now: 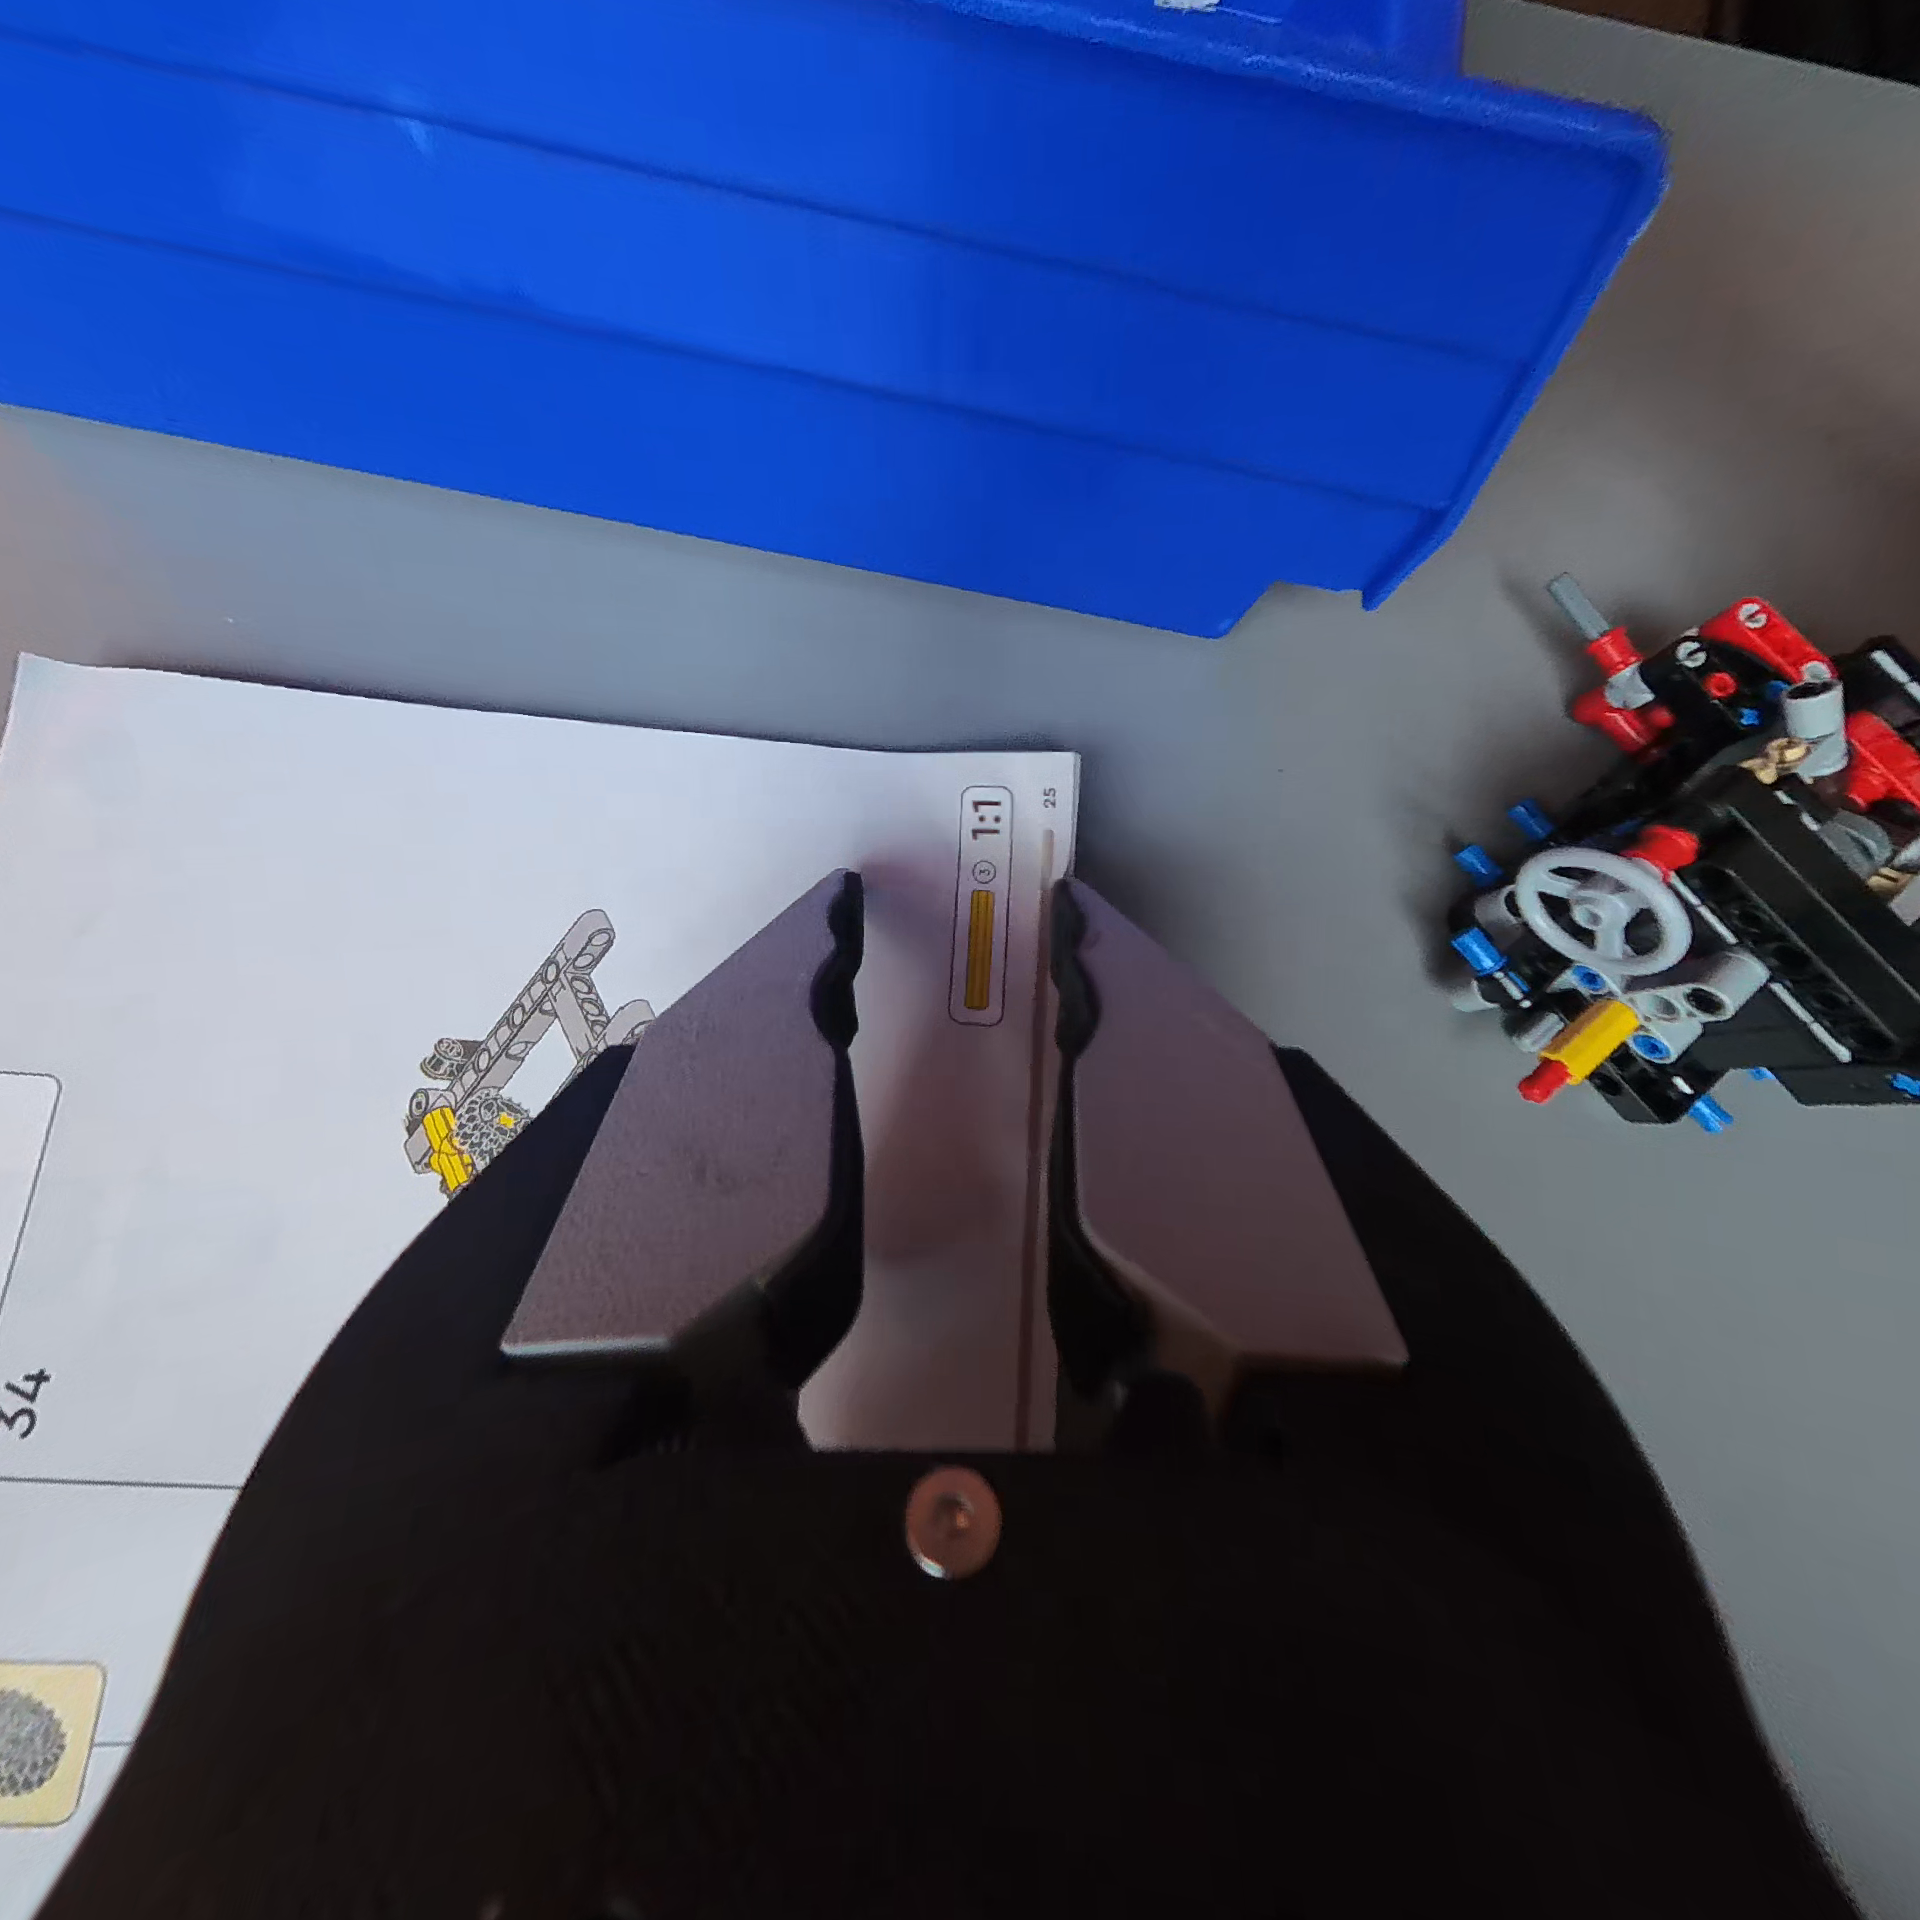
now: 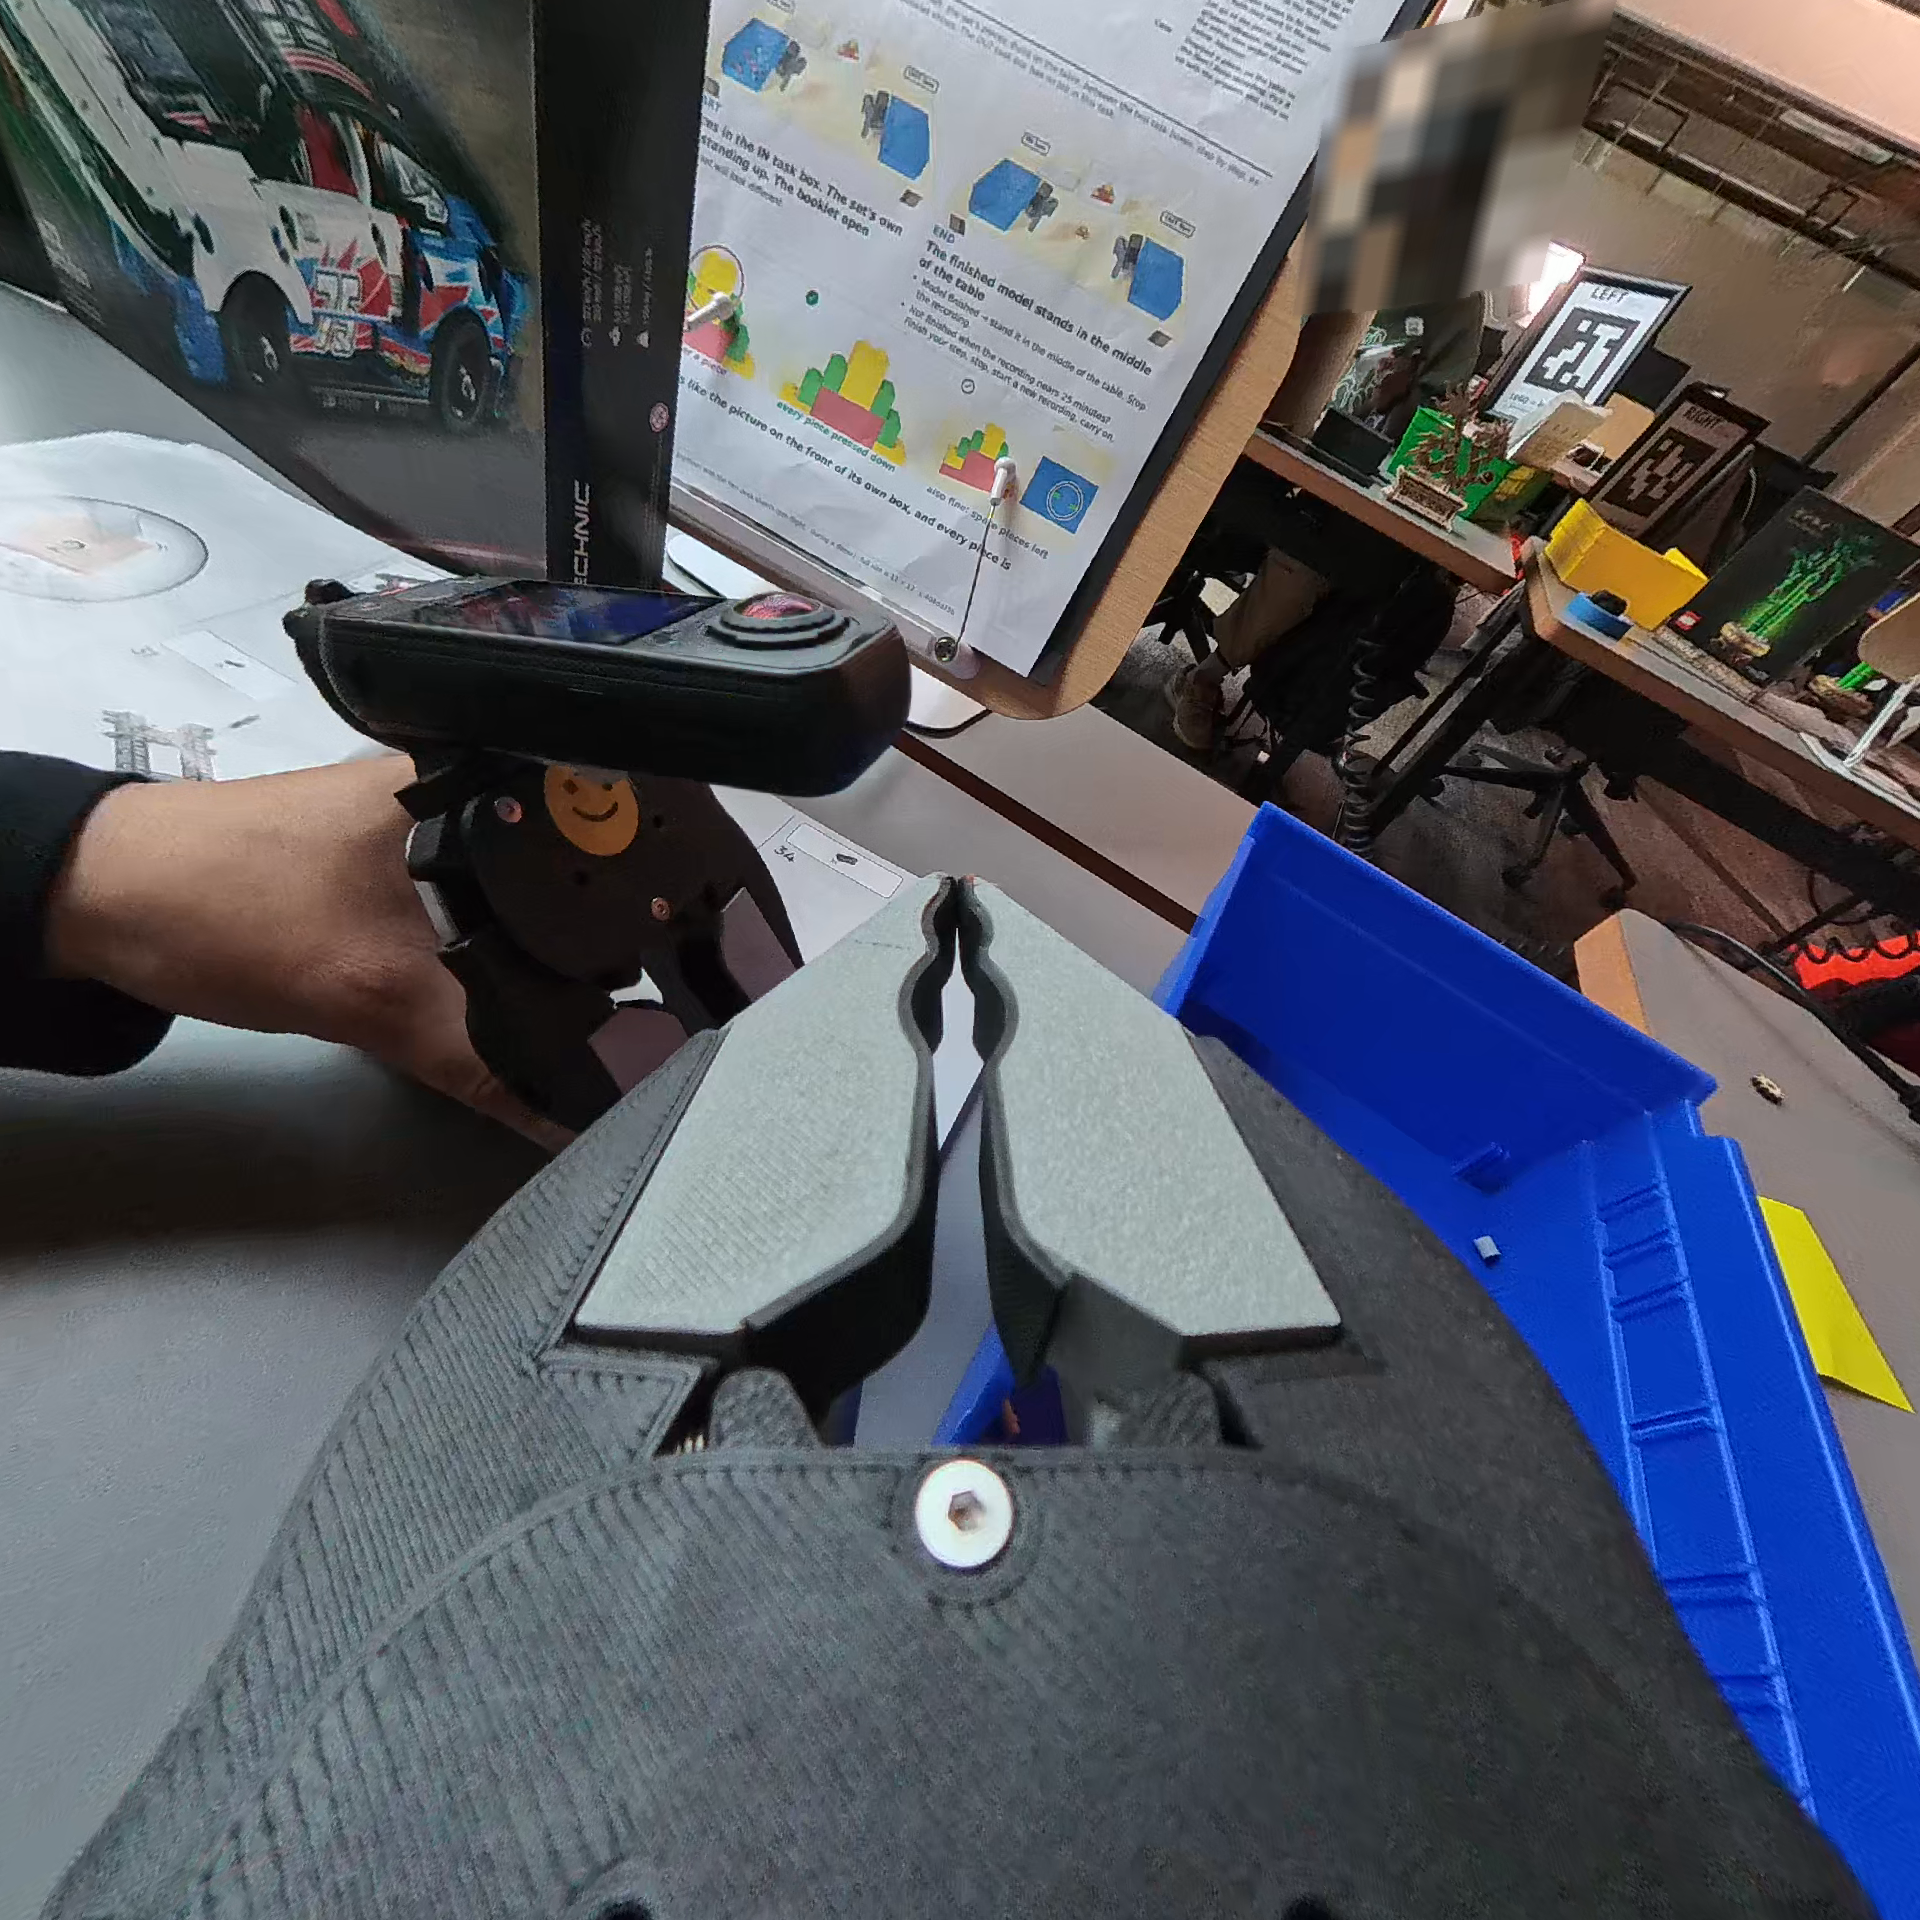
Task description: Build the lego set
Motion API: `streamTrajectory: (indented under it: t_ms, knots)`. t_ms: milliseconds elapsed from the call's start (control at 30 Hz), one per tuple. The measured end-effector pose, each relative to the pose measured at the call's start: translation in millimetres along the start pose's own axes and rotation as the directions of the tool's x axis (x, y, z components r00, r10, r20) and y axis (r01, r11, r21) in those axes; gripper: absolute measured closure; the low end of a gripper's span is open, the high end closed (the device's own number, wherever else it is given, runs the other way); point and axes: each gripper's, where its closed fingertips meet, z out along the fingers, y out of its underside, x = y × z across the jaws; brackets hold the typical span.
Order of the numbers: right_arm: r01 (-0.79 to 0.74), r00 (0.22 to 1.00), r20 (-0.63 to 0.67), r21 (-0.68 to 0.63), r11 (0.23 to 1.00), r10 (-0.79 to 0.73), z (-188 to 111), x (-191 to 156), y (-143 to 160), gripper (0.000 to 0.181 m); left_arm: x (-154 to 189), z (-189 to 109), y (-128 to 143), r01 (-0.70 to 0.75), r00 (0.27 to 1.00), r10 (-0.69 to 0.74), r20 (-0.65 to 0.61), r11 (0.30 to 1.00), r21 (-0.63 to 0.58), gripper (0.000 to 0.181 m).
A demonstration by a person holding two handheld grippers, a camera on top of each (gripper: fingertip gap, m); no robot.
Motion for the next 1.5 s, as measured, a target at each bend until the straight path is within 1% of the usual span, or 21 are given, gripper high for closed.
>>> streamTrajectory:
  t_ms: [133,167,200,267,367,400,467,500,567,633,800,933,1500]
  knots:
    - [0.004,1.0,0.001,-0.003,1.0,-0.004,0,0,1,0.181,2,0,0,-0.014,1.0,0.014,0.001,1.0,-0.009,0.153]
    - [0.005,1.0,0.004,-0.006,1.0,-0.005,0,-1,1,0.181,2,0,0,-0.021,1.0,0.021,0.0,1.0,-0.009,0.158]
    - [0.008,1.0,0.01,-0.011,1.0,-0.008,1,-1,2,0.181,1,0,1,-0.026,1.0,0.026,0.015,1.0,-0.01,0.17]
    - [0.016,1.0,0.016,-0.026,1.0,-0.015,1,-2,5,0.181,-2,-1,2,-0.045,0.998,0.045,0.035,0.999,-0.01,0.18]
    - [0.02,1.0,0.014,-0.042,0.999,-0.02,2,-1,9,0.181,-1,-1,3,-0.026,0.999,0.026,0.019,1.0,-0.004,0.181]
    - [0.021,1.0,0.012,-0.044,0.999,-0.021,2,-1,9,0.181,0,-1,3,-0.017,1.0,0.017,0.012,1.0,-0.001,0.179]
    - [0.018,1.0,0.008,-0.045,0.999,-0.018,2,0,10,0.181,0,-3,0,0.006,1.0,-0.007,0.002,1.0,0.014,0.161]
    - [0.015,1.0,0.01,-0.043,0.999,-0.015,2,1,9,0.181,2,-4,-3,0.018,1.0,-0.018,-0.012,0.999,0.028,0.156]
    - [0.013,1.0,0.008,-0.041,0.999,-0.013,1,1,9,0.181,5,-7,-9,0.023,0.999,-0.022,-0.031,0.998,0.054,0.156]
    - [0.014,1.0,0.008,-0.04,0.999,-0.013,1,1,9,0.181,5,-6,-9,-0.001,1.0,0.002,-0.014,0.999,0.046,0.156]
    - [0.016,1.0,0.01,-0.041,0.999,-0.015,1,0,9,0.181,10,1,-5,-0.048,0.999,0.048,0.001,0.999,-0.002,0.142]
    - [0.014,1.0,0.012,-0.04,0.999,-0.014,1,0,9,0.181,7,2,-4,-0.082,0.996,0.082,0.041,0.997,-0.011,0.147]
    - [0.021,1.0,0.016,-0.046,0.999,-0.02,2,-1,10,0.181,4,1,-1,-0.022,0.999,0.022,-0.024,1.0,-0.006,0.143]
